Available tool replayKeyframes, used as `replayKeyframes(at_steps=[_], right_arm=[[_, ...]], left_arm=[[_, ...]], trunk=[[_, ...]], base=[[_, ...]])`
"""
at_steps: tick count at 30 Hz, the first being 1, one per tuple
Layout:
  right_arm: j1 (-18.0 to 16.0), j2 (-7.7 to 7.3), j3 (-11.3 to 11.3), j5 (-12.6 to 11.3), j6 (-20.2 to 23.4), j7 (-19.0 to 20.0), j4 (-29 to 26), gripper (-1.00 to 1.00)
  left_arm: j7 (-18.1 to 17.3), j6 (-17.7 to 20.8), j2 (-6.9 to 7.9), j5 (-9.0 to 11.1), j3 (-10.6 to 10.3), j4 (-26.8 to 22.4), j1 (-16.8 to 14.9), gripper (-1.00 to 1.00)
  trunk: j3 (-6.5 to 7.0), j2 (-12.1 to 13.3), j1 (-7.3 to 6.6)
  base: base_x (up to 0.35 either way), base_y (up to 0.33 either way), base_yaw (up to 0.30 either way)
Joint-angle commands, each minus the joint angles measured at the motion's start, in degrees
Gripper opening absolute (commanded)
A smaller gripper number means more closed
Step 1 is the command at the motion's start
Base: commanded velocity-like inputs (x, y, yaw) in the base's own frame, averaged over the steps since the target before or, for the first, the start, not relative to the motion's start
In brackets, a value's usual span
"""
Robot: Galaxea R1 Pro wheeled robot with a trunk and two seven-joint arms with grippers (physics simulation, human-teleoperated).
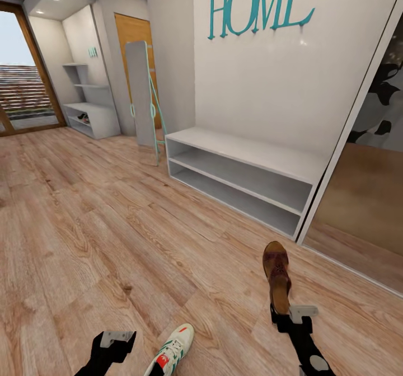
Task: Pick up the two gym shoes and the two sandals from the corridor floor and place them onto the hallstand (shoe rack) in the corridor, making sure they are on the rack and not on the floor. Arrange them so the two gym shoes are next to each other and the two sandals are next to each other.
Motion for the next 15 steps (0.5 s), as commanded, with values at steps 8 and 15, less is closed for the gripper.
replayKeyframes(at_steps=[8, 15], right_arm=[[0.05, 0.14, 0.06, 0.07, 14.04, 0.35, -14.95, -1.00], [0.06, -0.06, -0.02, 0.28, 16.84, 7.40, -20.63, -1.00]], left_arm=[[-2.17, 8.90, 0.07, -6.79, 0.39, 0.04, -5.83, 1.00], [-6.53, 12.38, -0.39, -12.52, -0.04, 0.41, -8.58, 1.00]], trunk=[[-0.05, -0.02, -0.01], [-0.05, -0.01, -0.01]], base=[[0.000, 0.000, 0.000], [0.000, 0.000, 0.000]])
